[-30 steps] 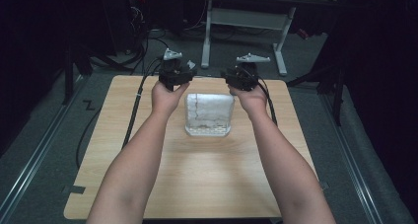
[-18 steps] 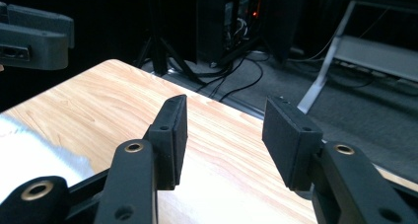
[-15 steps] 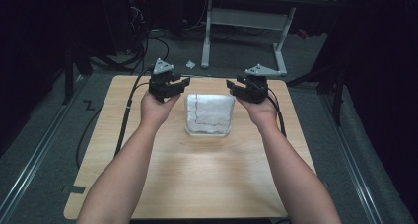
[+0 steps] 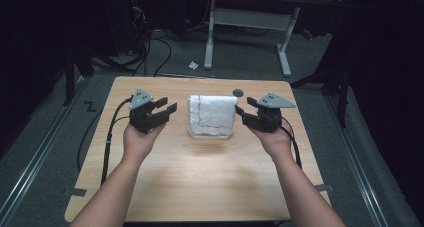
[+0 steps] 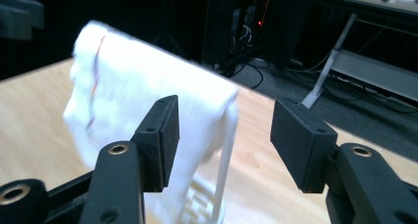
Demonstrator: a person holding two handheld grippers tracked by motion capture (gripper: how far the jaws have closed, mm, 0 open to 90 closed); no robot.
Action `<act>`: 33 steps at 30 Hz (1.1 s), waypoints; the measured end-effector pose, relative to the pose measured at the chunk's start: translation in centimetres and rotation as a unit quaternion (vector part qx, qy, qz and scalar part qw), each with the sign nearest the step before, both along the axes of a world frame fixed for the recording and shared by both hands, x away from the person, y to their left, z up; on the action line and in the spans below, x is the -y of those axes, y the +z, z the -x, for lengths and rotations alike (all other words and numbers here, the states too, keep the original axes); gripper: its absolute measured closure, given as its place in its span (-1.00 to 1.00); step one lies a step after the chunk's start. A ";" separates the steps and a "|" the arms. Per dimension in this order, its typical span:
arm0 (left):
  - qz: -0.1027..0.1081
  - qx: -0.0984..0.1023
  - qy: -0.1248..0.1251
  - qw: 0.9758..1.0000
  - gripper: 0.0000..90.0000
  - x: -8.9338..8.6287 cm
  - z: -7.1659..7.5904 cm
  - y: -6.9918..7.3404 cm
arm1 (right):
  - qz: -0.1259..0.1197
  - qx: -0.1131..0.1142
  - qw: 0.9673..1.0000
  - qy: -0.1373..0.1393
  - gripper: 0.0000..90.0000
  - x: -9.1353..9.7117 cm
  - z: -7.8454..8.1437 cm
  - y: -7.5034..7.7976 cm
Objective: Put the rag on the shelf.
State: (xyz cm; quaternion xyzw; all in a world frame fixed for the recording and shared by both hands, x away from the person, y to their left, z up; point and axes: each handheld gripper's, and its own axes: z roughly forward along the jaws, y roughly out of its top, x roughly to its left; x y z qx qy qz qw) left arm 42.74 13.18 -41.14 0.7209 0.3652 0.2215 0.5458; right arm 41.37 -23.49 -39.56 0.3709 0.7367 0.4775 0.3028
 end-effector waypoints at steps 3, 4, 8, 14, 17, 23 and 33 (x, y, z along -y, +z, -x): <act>-0.008 -0.008 -0.007 1.000 0.18 -0.3 1.4 -1.4 | 0.004 -0.011 1.000 0.006 -0.03 0.0 1.3 -1.1; -0.008 -0.013 -0.009 1.000 0.18 -0.4 1.9 -1.9 | 0.009 -0.016 1.000 0.008 -0.04 0.0 1.7 -1.5; -0.014 -0.026 -0.015 0.999 0.16 -0.8 3.4 -3.7 | 0.030 -0.024 0.999 0.011 -0.04 -0.3 3.4 -3.3; -0.047 -0.090 -0.032 0.994 0.15 -1.2 7.1 -8.4 | 0.025 -0.057 0.998 0.015 -0.04 -0.5 5.5 -6.8; -0.056 -0.103 -0.038 0.992 0.13 -0.9 8.1 -9.8 | 0.036 -0.070 0.997 0.013 -0.05 -0.8 6.0 -8.4; -0.130 -0.118 -0.077 0.982 0.09 1.9 10.6 -11.7 | 0.036 -0.112 0.993 -0.006 -0.05 -0.5 8.7 -12.6; -0.085 -0.136 -0.072 0.984 0.09 0.8 9.2 -11.8 | 0.033 -0.127 0.991 -0.013 -0.05 0.2 8.6 -13.4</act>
